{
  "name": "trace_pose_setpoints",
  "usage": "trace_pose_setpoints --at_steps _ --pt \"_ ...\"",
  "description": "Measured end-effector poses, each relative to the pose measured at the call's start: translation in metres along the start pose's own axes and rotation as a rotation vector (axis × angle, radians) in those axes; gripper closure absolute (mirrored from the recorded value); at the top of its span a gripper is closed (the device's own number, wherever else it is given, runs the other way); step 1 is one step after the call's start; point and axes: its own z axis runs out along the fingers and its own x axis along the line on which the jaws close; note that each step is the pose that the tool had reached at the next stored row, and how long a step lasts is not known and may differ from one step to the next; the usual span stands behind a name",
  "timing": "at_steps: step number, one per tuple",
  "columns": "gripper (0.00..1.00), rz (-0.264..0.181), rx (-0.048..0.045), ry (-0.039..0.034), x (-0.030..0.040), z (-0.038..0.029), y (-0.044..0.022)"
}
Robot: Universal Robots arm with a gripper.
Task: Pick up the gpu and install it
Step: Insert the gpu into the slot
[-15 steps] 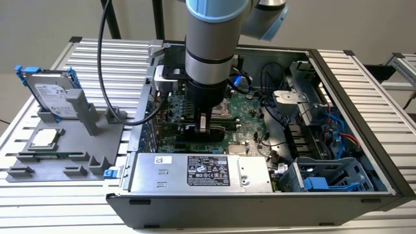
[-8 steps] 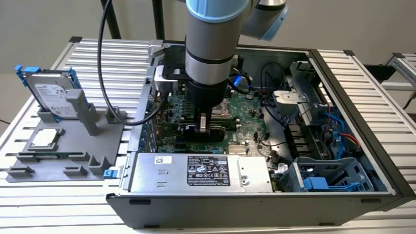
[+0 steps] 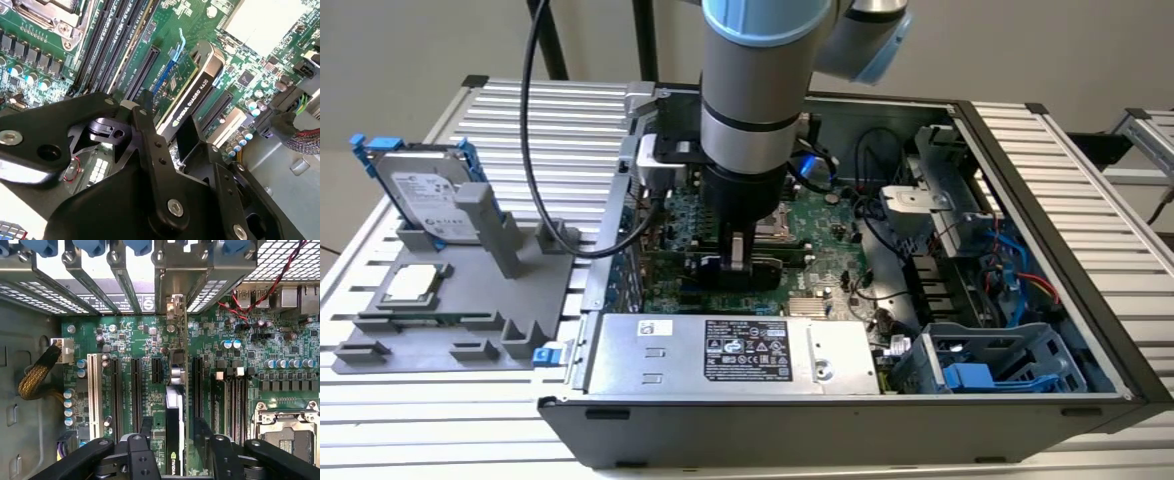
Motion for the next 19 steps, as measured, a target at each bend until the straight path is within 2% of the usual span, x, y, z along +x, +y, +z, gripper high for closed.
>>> trace_pose_setpoints --at_steps 13,14,16,17,19 --pt "0.00 0.000 0.0000 -0.0001 -0.0016 -0.0589 0.0010" --pt "0.00 0.000 0.0001 -0.0002 -0.0017 -0.0614 0.0010" --pt "0.00 0.000 0.0001 -0.0004 -0.0017 -0.0613 0.0010" --pt "1.00 0.000 0.0001 -0.0004 -0.0017 -0.0613 0.0010" --pt "1.00 0.000 0.0001 -0.0002 -0.0017 -0.0613 0.0010"
